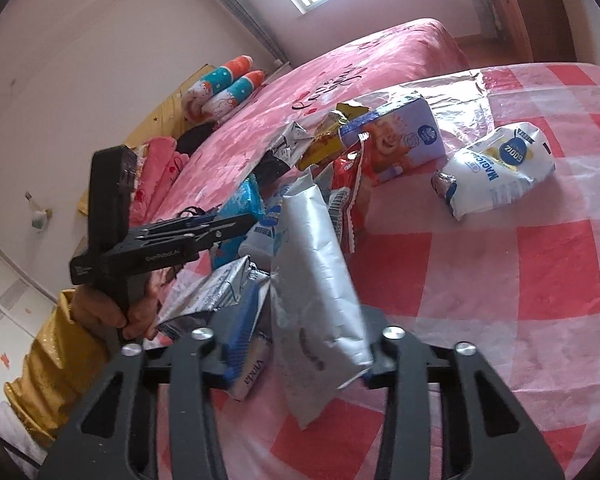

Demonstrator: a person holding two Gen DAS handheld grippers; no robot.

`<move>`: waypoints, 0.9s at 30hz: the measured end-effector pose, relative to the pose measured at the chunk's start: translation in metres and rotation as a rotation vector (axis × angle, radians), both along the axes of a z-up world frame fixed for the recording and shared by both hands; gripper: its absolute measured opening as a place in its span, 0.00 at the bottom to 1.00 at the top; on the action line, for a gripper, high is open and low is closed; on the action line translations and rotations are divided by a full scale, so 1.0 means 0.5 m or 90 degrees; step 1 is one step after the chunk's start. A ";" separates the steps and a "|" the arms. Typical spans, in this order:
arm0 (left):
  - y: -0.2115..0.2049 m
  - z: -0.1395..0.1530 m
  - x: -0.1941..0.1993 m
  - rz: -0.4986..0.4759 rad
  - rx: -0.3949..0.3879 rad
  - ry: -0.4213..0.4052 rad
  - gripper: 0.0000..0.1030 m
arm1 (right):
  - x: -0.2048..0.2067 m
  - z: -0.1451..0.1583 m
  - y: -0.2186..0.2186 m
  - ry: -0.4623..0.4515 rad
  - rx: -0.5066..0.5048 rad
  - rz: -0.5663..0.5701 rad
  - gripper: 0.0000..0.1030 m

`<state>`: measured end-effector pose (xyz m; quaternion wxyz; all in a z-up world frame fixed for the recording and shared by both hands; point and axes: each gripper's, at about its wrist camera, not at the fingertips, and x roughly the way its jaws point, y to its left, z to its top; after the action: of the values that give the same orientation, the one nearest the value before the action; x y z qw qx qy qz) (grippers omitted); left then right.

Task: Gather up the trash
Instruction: 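Grasp the blue cat-print wipes pack with the left tool while the right tool grasps the silver foil packet, then carry both held packs over the orange bin and open both tools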

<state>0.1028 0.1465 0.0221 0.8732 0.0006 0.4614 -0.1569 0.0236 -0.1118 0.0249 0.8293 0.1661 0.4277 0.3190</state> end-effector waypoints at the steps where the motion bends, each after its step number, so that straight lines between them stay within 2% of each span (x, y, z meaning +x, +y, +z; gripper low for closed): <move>1: 0.001 0.000 -0.005 0.005 -0.002 -0.001 0.47 | 0.000 -0.003 -0.001 0.003 -0.001 -0.004 0.30; 5: 0.003 0.001 -0.028 0.016 -0.013 -0.008 0.46 | -0.007 -0.005 -0.002 0.001 -0.001 -0.017 0.27; 15: 0.009 0.022 -0.104 0.043 -0.057 -0.043 0.45 | -0.064 0.023 -0.002 -0.053 -0.040 -0.061 0.20; 27: 0.040 0.054 -0.216 0.092 -0.121 -0.082 0.45 | -0.130 0.060 -0.053 -0.077 -0.025 -0.118 0.17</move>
<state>-0.0051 0.1666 0.0492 0.9062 -0.1056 0.3862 -0.1360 -0.0414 -0.1385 0.0549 0.8825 0.1690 0.3662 0.2418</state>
